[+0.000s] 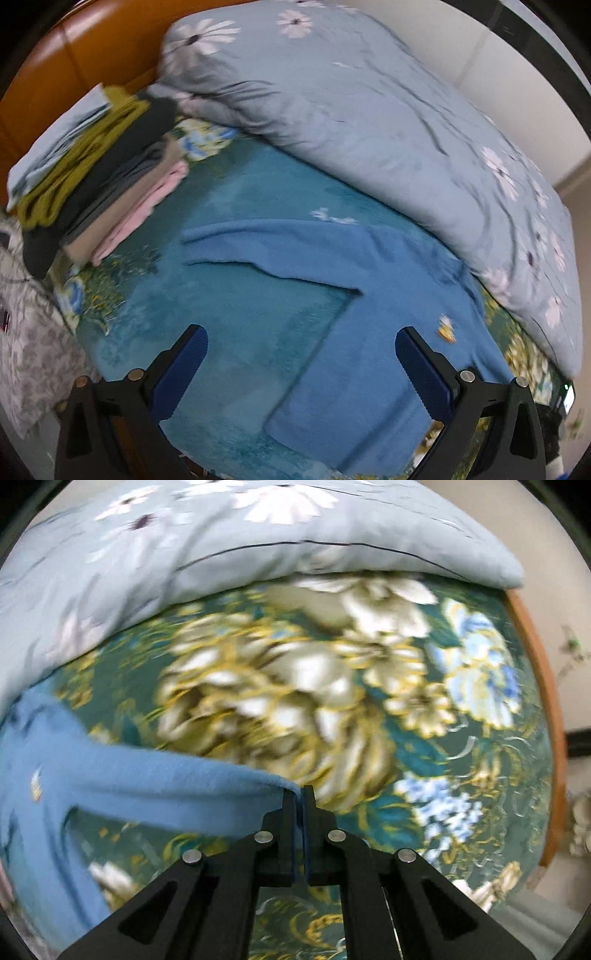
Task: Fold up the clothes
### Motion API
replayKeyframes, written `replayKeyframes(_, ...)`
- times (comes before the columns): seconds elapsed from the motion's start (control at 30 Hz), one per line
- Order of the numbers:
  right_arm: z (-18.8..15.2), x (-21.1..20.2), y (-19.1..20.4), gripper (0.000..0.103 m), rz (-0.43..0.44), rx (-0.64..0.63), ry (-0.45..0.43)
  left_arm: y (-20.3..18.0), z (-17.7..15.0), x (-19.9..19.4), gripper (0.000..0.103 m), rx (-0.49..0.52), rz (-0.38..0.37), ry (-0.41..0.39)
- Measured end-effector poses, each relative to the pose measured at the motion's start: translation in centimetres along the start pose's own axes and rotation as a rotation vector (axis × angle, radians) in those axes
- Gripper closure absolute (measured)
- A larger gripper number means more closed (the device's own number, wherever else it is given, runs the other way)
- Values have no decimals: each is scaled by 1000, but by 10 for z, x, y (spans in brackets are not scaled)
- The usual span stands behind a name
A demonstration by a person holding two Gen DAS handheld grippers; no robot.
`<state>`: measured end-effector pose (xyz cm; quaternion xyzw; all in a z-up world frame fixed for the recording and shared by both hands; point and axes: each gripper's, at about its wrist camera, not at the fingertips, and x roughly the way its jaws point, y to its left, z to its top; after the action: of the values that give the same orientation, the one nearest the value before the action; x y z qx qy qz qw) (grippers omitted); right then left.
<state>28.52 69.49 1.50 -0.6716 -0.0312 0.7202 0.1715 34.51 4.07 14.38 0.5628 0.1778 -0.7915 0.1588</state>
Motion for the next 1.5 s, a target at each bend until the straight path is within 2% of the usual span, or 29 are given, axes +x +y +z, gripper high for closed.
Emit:
replayKeyframes(0.17,9,-1,13,101,-27,-7,13,39,9,24,0,-60,95,0)
replayKeyframes(0.27,11,-13,30,98,-50,-79,-5,64,16,44,0,-123,117,17)
replayKeyframes(0.3,11,-20,33,91,-65,-87,-16,76,19,54,0,-155,124,27)
replayKeyframes(0.33,10,-29,34,79,-80,-87,-31,86,22,64,0,-183,128,35)
replayKeyframes(0.4,3,-49,39,66,-71,-74,-53,106,26,84,0,-242,134,57)
replayKeyframes(0.53,-21,-87,62,64,-61,-115,-75,145,31,132,7,-377,137,114)
replayKeyframes(0.63,-45,-100,87,64,-88,-201,-65,170,34,170,13,-487,108,164)
replayKeyframes(0.77,-78,-113,120,64,-99,-292,-31,191,34,212,28,-613,51,206)
replayKeyframes(0.87,-95,-116,139,64,-109,-342,-1,199,34,237,31,-676,1,225)
replayKeyframes(0.97,-104,-120,153,64,-116,-361,13,206,32,253,45,-732,-48,230)
replayKeyframes(1.07,-107,-126,163,64,-116,-370,12,211,30,260,48,-781,-48,232)
replayKeyframes(1.1,-108,-128,167,64,-116,-374,10,213,29,261,52,-790,-43,234)
replayKeyframes(1.17,-110,-131,174,64,-111,-377,8,215,27,259,74,-792,-25,241)
replayKeyframes(1.2,-110,-132,177,64,-105,-377,7,216,28,257,101,-779,-45,231)
replayKeyframes(1.27,-111,-133,183,64,-94,-380,8,214,36,251,100,-715,-74,210)
replayKeyframes(1.37,-116,-131,192,64,-81,-380,16,202,61,233,100,-536,-110,134)
replayKeyframes(1.5,-126,-128,195,64,-71,-367,25,201,85,209,100,-453,-140,47)
